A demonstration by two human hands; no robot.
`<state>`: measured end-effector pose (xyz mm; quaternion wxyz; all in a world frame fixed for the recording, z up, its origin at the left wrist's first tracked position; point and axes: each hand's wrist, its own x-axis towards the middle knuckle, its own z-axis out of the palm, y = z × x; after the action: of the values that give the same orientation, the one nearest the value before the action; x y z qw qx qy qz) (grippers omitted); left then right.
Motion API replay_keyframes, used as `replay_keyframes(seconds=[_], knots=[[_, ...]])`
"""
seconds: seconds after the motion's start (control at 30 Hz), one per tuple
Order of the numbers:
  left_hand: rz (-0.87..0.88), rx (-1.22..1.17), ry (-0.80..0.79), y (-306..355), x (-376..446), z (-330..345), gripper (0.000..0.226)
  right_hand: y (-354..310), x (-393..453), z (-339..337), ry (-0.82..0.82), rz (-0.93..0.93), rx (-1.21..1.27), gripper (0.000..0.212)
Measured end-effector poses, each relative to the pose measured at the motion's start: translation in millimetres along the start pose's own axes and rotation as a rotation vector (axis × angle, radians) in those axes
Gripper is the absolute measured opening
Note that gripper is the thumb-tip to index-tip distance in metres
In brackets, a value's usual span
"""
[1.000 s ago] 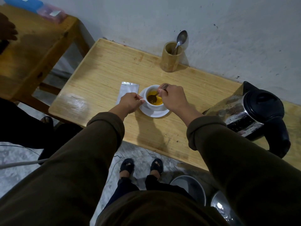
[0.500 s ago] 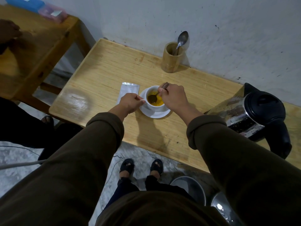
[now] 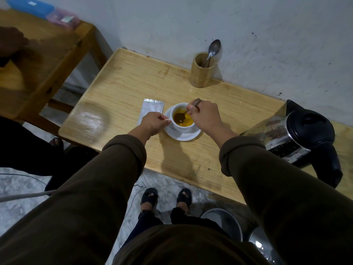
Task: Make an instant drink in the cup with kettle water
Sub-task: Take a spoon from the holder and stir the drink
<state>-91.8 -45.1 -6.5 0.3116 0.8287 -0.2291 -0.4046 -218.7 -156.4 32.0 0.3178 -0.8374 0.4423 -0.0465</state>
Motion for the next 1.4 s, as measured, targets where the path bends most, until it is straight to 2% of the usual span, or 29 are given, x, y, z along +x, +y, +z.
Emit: replay_keyframes(seconds=[0.27,0.53,0.77,1.03,1.27,1.4], knots=[[-0.001,-0.01,-0.013,-1,2,0,0.029,2,2,-9,0.084,-0.006,-0.012,0.028],[-0.006,-0.004,-0.02,-1,2,-2,0.029,2,3,-4,-0.046,-0.008,0.017,0.032],[-0.001,-0.01,-0.014,0,1,-2,0.026,4,5,-9,0.069,0.005,-0.069,0.028],[-0.003,-0.003,-0.01,0,0,0,0.026,-4,6,-6,-0.034,-0.04,-0.053,0.029],[-0.002,0.005,-0.005,1,-1,0,0.027,-5,2,-12,0.075,-0.024,-0.13,0.026],[-0.004,0.02,0.006,2,-3,1,0.028,-5,-1,-11,0.015,-0.034,-0.052,0.025]])
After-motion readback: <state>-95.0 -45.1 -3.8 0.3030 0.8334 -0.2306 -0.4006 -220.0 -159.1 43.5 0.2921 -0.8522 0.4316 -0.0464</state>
